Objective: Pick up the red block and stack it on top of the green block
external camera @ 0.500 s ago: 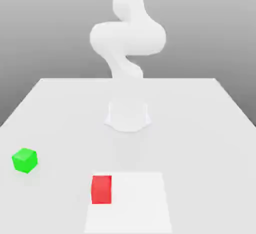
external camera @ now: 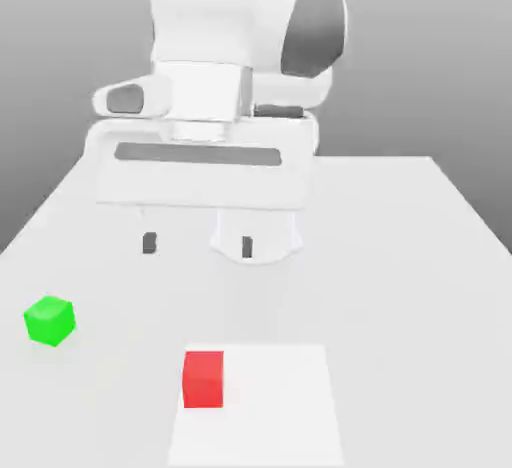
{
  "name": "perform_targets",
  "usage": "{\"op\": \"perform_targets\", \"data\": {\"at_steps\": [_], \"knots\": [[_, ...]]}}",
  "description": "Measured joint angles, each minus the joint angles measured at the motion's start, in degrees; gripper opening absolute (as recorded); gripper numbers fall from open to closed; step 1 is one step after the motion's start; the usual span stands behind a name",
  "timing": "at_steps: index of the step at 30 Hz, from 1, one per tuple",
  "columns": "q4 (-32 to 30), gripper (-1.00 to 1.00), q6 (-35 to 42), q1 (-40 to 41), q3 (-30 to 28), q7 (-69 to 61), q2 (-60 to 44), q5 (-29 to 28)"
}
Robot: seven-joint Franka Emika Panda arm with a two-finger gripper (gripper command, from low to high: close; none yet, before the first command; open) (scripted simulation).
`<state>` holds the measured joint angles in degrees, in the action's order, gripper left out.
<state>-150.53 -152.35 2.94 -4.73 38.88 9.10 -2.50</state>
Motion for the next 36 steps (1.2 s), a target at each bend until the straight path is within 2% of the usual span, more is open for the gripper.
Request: {"op": "perform_targets", "data": {"at_steps": [5, 11, 12, 19, 25, 36], "knots": [[-5.0, 0.0, -6.0, 1.1, -0.8, -4.3, -10.4, 2.7], [-4.2, 0.0, -16.1, 2.7, 1.5, -7.3, -22.9, 6.3], [-4.0, -1.0, -17.3, 2.9, 1.9, -7.6, -24.2, 6.6], [-4.0, -1.0, -17.2, 3.1, 2.0, -7.5, -24.2, 6.5], [-5.6, -1.0, -7.8, 2.7, 0.5, -5.4, -13.2, 3.4], [-4.1, -1.0, -0.4, 30.7, -12.7, -27.5, -7.2, 1.2]]}}
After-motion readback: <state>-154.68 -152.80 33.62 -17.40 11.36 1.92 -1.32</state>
